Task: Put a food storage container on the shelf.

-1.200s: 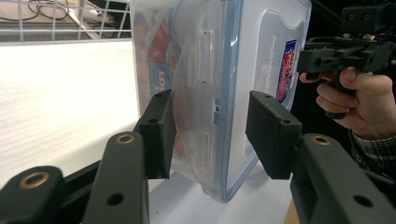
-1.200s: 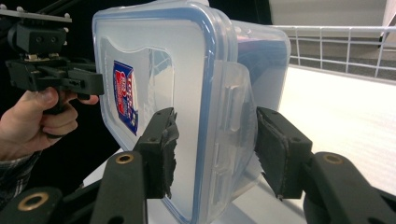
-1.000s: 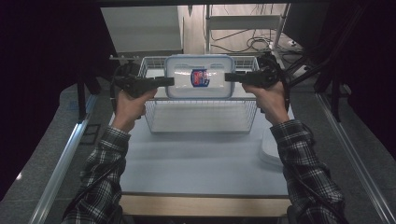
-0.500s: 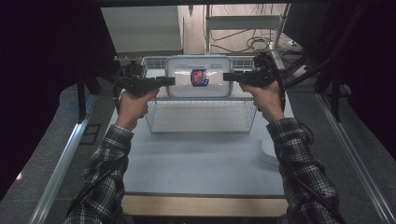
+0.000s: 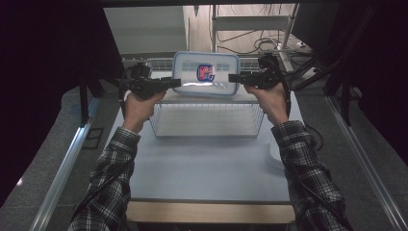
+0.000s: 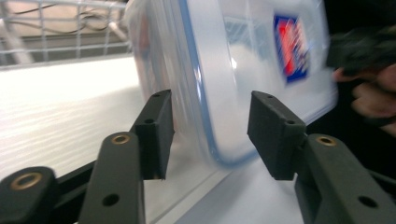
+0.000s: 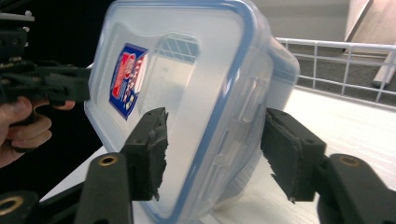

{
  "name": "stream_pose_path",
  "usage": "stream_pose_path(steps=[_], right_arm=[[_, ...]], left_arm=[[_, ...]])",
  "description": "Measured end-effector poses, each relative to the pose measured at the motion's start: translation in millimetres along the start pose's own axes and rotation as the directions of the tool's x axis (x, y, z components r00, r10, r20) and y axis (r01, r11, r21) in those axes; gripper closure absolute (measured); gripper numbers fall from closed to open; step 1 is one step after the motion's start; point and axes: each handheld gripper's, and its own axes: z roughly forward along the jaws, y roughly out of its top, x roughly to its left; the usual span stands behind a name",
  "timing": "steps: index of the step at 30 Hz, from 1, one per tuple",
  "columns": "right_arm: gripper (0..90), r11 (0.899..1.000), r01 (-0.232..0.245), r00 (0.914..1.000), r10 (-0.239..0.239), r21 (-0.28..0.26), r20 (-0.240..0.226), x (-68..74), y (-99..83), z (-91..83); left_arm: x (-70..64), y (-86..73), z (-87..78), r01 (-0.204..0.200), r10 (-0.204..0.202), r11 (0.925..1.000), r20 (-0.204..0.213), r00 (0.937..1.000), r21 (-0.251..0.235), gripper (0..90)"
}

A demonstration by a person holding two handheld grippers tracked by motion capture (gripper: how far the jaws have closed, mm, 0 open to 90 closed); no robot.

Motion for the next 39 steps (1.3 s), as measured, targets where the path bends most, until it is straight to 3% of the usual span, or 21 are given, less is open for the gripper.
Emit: stream_pose_path(steps=[4,8,9,12,14,17,21,25,28,32,35,39], right_arm=[[40.6,1.000,-0.013,0.9999,0.013,-0.002,-0.002,-2.4,0.7,0.8],[40.1,1.000,-0.027,0.9996,0.027,0.002,0.007,-4.2,3.1,1.9],[40.4,1.000,-0.028,0.9994,0.028,-0.004,0.020,-3.8,3.4,2.1],[46.2,1.000,0.031,0.9942,-0.031,0.000,0.103,1.8,5.5,4.6],[45.4,0.999,0.034,0.9941,-0.035,0.015,0.102,3.3,6.3,7.7],[45.9,0.999,0.034,0.9935,-0.035,0.011,0.109,4.0,6.6,10.0],[50.2,1.000,0.021,0.9952,-0.021,0.008,0.096,2.4,5.9,10.3],[51.7,0.999,0.036,0.9942,-0.036,0.003,0.101,4.1,5.1,9.5],[53.9,0.999,0.048,0.9942,-0.047,-0.004,0.097,4.5,3.3,7.1],[61.3,0.996,0.084,0.9923,-0.081,-0.019,0.093,8.9,-1.9,-5.6],[72.7,0.994,0.112,0.9897,-0.110,-0.014,0.091,12.7,-9.3,-12.1],[84.9,0.988,0.154,0.9847,-0.155,0.019,0.079,18.9,-22.8,-8.3]], left_arm=[[3.6,-1.7,2.7,0.027,-0.027,0.9996,0.023,0.9994,-0.011,50.0],[3.9,-2.7,2.3,0.026,-0.026,0.9996,0.020,0.9995,-0.013,51.0],[4.6,-3.1,2.0,0.037,-0.036,0.9991,0.038,0.9986,-0.022,50.9],[5.8,-2.9,-0.6,0.053,-0.050,0.9975,0.053,0.9974,-0.047,50.7],[8.7,-2.5,-0.7,0.080,-0.077,0.9957,0.072,0.9945,-0.047,49.3],[11.4,-3.1,-0.5,0.088,-0.083,0.9941,0.073,0.9939,-0.064,49.2],[5.1,1.2,-4.4,0.041,-0.044,0.9941,-0.023,0.9988,-0.100,52.0],[-1.7,2.7,-6.3,-0.018,0.012,0.9953,-0.064,0.9979,-0.095,52.3],[-2.1,-0.2,-14.9,-0.040,0.031,0.9909,-0.069,0.9972,-0.129,52.5],[-2.9,-11.2,-26.6,-0.059,0.049,0.9903,-0.079,0.9957,-0.126,58.9],[-7.8,-24.4,-27.7,-0.101,0.094,0.9917,-0.085,0.9919,-0.079,70.6],[-13.1,-34.6,-18.7,-0.132,0.130,0.9911,-0.074,0.9888,-0.022,83.7]])
